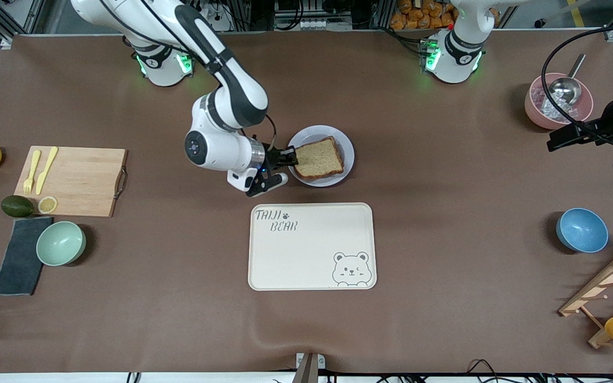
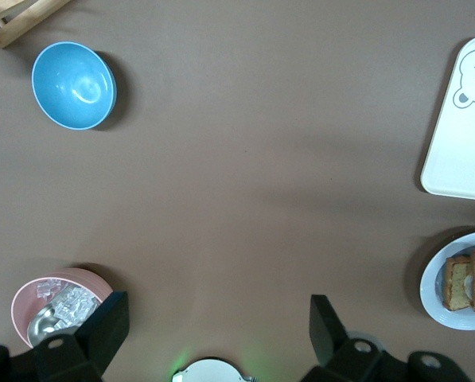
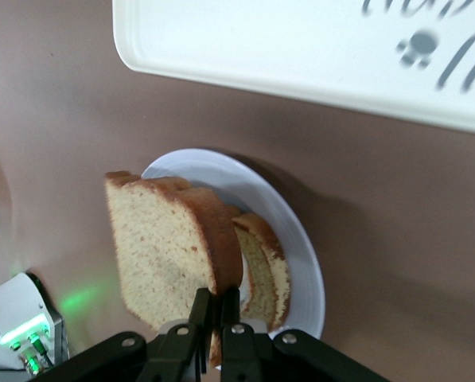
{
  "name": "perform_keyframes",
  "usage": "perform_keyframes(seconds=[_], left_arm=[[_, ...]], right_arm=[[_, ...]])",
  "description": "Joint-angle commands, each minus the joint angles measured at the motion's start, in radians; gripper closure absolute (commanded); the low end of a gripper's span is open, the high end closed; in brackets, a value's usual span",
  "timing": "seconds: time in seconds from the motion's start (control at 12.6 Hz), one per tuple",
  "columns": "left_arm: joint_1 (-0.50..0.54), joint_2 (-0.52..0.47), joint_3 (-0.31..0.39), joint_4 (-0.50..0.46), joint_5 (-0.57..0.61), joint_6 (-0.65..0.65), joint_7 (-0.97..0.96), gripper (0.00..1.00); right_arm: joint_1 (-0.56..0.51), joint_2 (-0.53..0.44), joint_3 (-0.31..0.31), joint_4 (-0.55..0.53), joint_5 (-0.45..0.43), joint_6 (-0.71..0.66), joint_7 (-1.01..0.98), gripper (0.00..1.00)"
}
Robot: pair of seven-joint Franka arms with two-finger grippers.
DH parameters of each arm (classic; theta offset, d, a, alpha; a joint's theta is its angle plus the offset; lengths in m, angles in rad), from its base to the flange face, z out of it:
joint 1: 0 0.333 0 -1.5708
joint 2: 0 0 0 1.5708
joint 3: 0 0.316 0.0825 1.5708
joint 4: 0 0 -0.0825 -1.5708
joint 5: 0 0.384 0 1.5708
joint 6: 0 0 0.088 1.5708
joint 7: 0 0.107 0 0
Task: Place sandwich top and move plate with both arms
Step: 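Lower the bread onto the egg toast and open the right gripper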
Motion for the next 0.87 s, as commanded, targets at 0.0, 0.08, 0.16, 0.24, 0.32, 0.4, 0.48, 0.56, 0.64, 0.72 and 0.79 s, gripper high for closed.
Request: perform_keyframes(seconds=[0.0, 0.08, 0.16, 0.24, 0.32, 0.4, 0.48, 0.56, 0.64, 0.72, 0.79], left_arm=[[-0.015, 0.01, -0.001, -0.001, 0.019, 0.011, 0.009, 0.0], [-0.017, 0.011, -0.001, -0.001, 0.019, 0.011, 0.009, 0.0], [-0.017, 0.013, -0.001, -0.001, 0.019, 0.012, 0.009, 0.0], [-0.017, 0.013, -0.001, -0.001, 0.019, 0.017, 0.009, 0.0], [-0.017, 0.013, -0.001, -0.001, 0.019, 0.017, 0.009, 0.0], [-0.017, 0.013, -0.001, -0.001, 0.019, 0.019, 0.009, 0.0], [-0.016, 0.013, -0.001, -0.001, 0.019, 0.019, 0.009, 0.0], [-0.016, 0.013, -0.001, -0.001, 0.019, 0.019, 0.009, 0.0], [-0.016, 0.013, -0.001, -0.001, 0.019, 0.017, 0.009, 0.0], [-0.017, 0.013, -0.001, -0.001, 0.019, 0.019, 0.009, 0.0], [-0.017, 0.013, -0.001, -0.001, 0.019, 0.019, 0.009, 0.0]], right_arm=[[0.052, -0.017, -0.011, -0.044, 0.045, 0.03, 0.006, 1.0], [0.046, -0.017, -0.011, -0.059, 0.045, 0.03, -0.002, 1.0], [0.046, -0.022, -0.011, -0.076, 0.045, 0.03, -0.003, 1.0], [0.046, -0.022, -0.011, -0.083, 0.045, 0.03, -0.005, 1.0], [0.046, -0.022, -0.011, -0.089, 0.045, 0.039, -0.005, 1.0], [0.046, -0.022, -0.011, -0.093, 0.047, 0.046, -0.002, 1.0], [0.04, -0.022, -0.011, -0.093, 0.075, 0.048, -0.003, 1.0], [0.038, -0.022, -0.011, -0.093, 0.085, 0.048, -0.006, 1.0], [0.038, -0.02, -0.011, -0.093, 0.086, 0.057, -0.006, 1.0], [0.04, -0.019, -0.011, -0.093, 0.088, 0.063, 0.001, 1.0], [0.04, -0.019, -0.011, -0.092, 0.088, 0.062, 0.004, 1.0]])
